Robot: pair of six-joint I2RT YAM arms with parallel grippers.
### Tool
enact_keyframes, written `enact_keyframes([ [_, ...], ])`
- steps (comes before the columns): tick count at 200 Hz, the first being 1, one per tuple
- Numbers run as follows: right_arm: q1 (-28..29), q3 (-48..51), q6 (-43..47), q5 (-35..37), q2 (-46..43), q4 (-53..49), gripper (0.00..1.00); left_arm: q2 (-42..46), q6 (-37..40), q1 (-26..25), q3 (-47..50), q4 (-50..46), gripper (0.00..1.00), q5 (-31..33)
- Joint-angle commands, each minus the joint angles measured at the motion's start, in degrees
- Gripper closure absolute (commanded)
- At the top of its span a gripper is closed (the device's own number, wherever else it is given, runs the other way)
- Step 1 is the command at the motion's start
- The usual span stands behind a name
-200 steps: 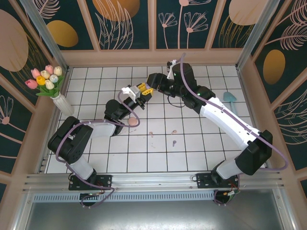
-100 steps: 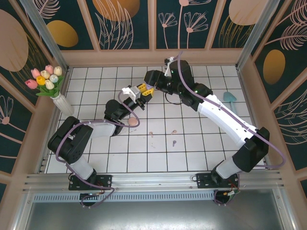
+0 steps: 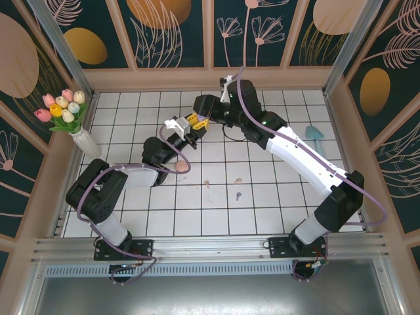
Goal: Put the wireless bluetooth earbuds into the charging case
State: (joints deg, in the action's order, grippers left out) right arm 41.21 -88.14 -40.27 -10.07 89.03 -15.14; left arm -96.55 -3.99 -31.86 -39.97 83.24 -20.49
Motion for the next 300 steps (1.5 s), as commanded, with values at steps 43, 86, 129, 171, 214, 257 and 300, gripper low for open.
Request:
enact_keyframes([
  [43,2.64,-2.45,7.47,-8.15,0.67,-1.47,0.44,-1.09,-2.97,0.22,-1.46,1.54,1.0,-6.71],
  [86,2.74,-3.71,12.62,-11.35,1.5,-2.87,0.44,-1.27,-5.53,1.0,-3.07,0.42,1.0,-11.8],
  [129,2.3,-3.62,14.96,-11.01,1.22,-2.97,0.44,-3.89,-8.5,1.37,-4.74,0.91,1.0,-17.17],
  [171,1.68,-4.14,14.26,-10.95,2.67,-2.27,0.43,-4.78,-10.68,1.42,-5.68,1.2,1.0,-20.62],
  [214,1.07,-4.1,13.8,-9.93,0.2,-0.7,0.43,-4.43,-10.25,1.38,-5.21,0.48,1.0,-20.64],
  [257,-1.13,-3.08,12.28,-6.4,-7.54,0.0,0.43,-4.23,-8.82,1.63,-3.69,1.25,1.0,-17.14],
  [300,-5.35,8.11,4.95,5.81,-19.21,-7.03,0.43,-2.4,-8.07,3.1,0.15,4.19,1.0,-12.4],
])
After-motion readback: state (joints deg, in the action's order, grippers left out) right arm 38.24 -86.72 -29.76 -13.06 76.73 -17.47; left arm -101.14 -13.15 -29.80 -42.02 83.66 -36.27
